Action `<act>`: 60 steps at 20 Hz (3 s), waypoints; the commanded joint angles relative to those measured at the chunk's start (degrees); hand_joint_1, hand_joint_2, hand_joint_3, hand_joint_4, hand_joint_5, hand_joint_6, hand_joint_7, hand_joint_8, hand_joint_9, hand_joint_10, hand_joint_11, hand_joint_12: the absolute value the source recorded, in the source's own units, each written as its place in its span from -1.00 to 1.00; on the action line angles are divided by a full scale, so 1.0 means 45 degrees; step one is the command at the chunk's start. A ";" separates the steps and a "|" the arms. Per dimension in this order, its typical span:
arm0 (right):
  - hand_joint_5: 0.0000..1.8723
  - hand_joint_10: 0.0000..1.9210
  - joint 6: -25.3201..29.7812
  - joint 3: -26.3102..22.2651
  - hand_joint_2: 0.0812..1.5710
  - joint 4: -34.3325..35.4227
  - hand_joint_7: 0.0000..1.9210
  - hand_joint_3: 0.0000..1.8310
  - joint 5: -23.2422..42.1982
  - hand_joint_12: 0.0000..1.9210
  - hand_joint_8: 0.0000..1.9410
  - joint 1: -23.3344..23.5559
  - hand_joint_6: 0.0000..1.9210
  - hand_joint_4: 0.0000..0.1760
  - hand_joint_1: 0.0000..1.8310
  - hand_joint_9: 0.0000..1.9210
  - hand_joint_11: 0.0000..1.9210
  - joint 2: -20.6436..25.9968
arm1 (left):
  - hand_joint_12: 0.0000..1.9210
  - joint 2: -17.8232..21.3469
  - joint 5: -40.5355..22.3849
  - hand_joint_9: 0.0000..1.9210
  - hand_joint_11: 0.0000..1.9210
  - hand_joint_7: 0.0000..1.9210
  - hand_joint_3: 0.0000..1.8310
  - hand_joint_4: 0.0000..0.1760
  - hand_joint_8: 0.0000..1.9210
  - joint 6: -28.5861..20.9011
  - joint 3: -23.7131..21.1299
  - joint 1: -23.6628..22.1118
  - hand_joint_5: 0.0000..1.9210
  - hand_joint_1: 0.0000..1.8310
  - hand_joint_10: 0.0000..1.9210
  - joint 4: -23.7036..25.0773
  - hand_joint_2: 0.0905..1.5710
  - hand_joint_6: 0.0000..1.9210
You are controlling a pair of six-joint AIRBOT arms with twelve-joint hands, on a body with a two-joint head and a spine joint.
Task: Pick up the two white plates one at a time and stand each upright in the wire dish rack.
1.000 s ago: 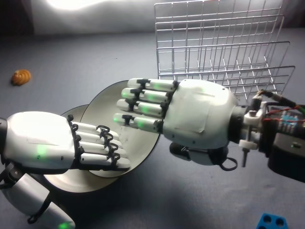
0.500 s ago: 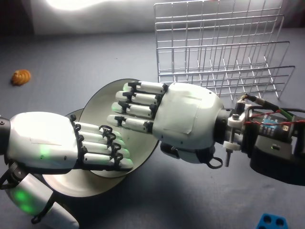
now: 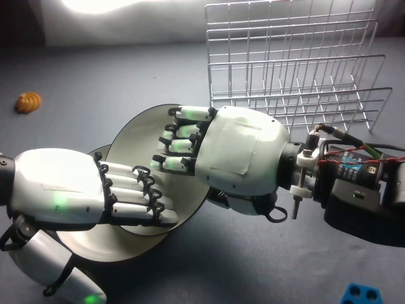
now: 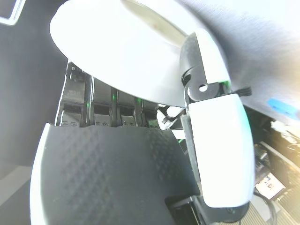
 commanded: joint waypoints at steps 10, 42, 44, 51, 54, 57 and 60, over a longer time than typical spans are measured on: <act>-0.04 -0.97 0.0744 0.0020 0.42 -0.0073 0.03 -1.00 0.1940 -0.21 -0.04 0.0119 0.20 -0.78 0.32 0.19 -0.15 -0.0009 | -1.00 -0.0085 -0.0721 -1.00 -1.00 -1.00 -1.00 -1.00 -1.00 -0.0139 0.0100 0.0003 -1.00 -1.00 -1.00 -0.0713 0.32 -1.00; -0.04 0.13 0.0680 -0.1380 0.38 -0.0069 0.05 -1.00 0.3148 -0.14 -0.08 0.1125 0.13 -1.00 0.50 0.00 -0.13 0.0691 | -1.00 0.2730 -0.2367 -1.00 -1.00 -1.00 -1.00 -1.00 -1.00 -0.0538 0.0626 -0.0266 -1.00 -1.00 -1.00 -0.0660 0.31 -1.00; -0.02 0.09 0.0679 -0.1538 0.36 -0.0069 0.08 -1.00 0.3145 -0.14 -0.13 0.1206 0.09 -1.00 0.51 0.03 -0.10 0.0817 | -1.00 0.2904 -0.2367 -1.00 -1.00 -1.00 -1.00 -1.00 -1.00 -0.0535 0.0629 -0.0040 -1.00 -1.00 -1.00 -0.0649 0.32 -1.00; -0.03 0.11 0.0701 -0.2455 0.37 0.0225 0.07 -1.00 0.2961 -0.13 -0.13 0.1693 0.11 -1.00 0.51 0.03 -0.12 0.1612 | -1.00 0.3632 -0.2222 -1.00 -1.00 -1.00 -1.00 -1.00 -1.00 -0.0605 0.0443 0.0453 -1.00 -1.00 -1.00 -0.0647 0.31 -1.00; -0.01 0.09 0.0743 -0.2945 0.36 0.0226 0.09 -1.00 0.2877 -0.14 -0.15 0.2004 0.06 -1.00 0.51 0.04 -0.11 0.2034 | -1.00 0.3783 -0.2185 -1.00 -1.00 -1.00 -1.00 -1.00 -1.00 -0.0627 0.0424 0.0585 -1.00 -1.00 -1.00 -0.0655 0.31 -1.00; 0.00 0.10 0.0738 -0.3248 0.36 0.0433 0.08 -1.00 0.2805 -0.14 -0.15 0.2282 0.05 -1.00 0.51 0.04 -0.12 0.2210 | -1.00 0.3725 -0.2165 -1.00 -1.00 -1.00 -1.00 -1.00 -1.00 -0.0534 0.0510 0.0672 -1.00 -1.00 -1.00 -0.0657 0.31 -1.00; -0.02 0.12 0.0613 -0.3624 0.37 0.0431 0.07 -1.00 0.2799 -0.13 -0.11 0.2509 0.09 -1.00 0.51 0.02 -0.13 0.2392 | -1.00 0.3622 -0.2125 -1.00 -1.00 -1.00 -1.00 -1.00 -1.00 -0.0534 0.0710 0.0649 -1.00 -1.00 -1.00 -0.0657 0.31 -1.00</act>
